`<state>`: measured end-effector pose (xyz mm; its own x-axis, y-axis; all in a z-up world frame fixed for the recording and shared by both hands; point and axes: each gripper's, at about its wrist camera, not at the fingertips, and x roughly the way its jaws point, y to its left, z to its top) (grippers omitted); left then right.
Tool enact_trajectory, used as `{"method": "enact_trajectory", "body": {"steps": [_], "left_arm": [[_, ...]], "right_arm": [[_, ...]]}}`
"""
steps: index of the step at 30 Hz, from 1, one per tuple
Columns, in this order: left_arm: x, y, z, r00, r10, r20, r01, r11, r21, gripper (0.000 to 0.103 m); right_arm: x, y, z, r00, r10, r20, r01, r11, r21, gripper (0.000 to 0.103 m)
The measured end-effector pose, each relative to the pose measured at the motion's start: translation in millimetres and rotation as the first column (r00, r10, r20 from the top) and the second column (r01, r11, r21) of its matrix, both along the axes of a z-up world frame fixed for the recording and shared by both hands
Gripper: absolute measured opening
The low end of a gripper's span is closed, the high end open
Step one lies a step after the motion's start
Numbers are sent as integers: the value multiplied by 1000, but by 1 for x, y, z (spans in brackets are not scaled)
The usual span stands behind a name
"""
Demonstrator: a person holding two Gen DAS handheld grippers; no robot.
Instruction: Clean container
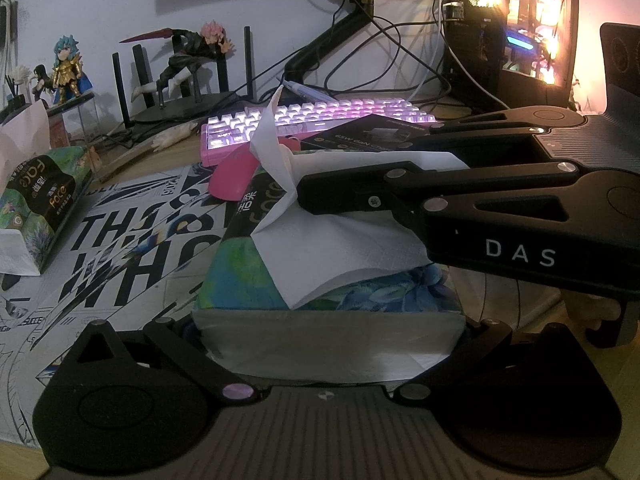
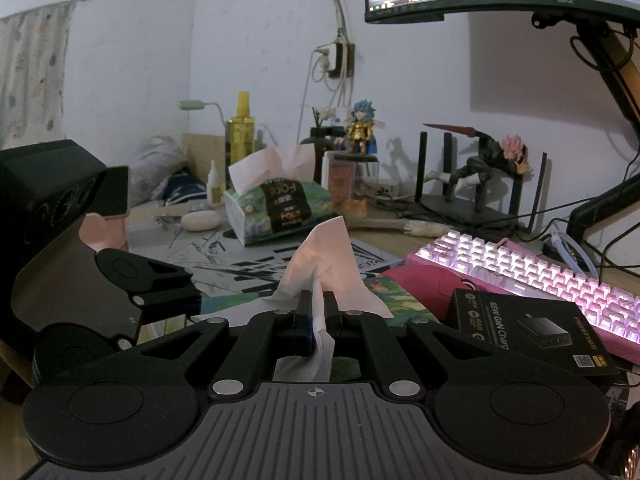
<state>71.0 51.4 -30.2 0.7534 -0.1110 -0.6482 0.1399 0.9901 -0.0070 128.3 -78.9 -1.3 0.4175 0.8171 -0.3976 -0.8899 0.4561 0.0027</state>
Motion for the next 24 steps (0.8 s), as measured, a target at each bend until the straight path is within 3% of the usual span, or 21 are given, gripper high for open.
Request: {"method": "enact_trajectory", "body": {"steps": [24], "left_arm": [[0,0,0,1000,0,0,0,1000,0,103]], "right_arm": [[0,1,1,999,40,-13,-40,999,11,6]]}}
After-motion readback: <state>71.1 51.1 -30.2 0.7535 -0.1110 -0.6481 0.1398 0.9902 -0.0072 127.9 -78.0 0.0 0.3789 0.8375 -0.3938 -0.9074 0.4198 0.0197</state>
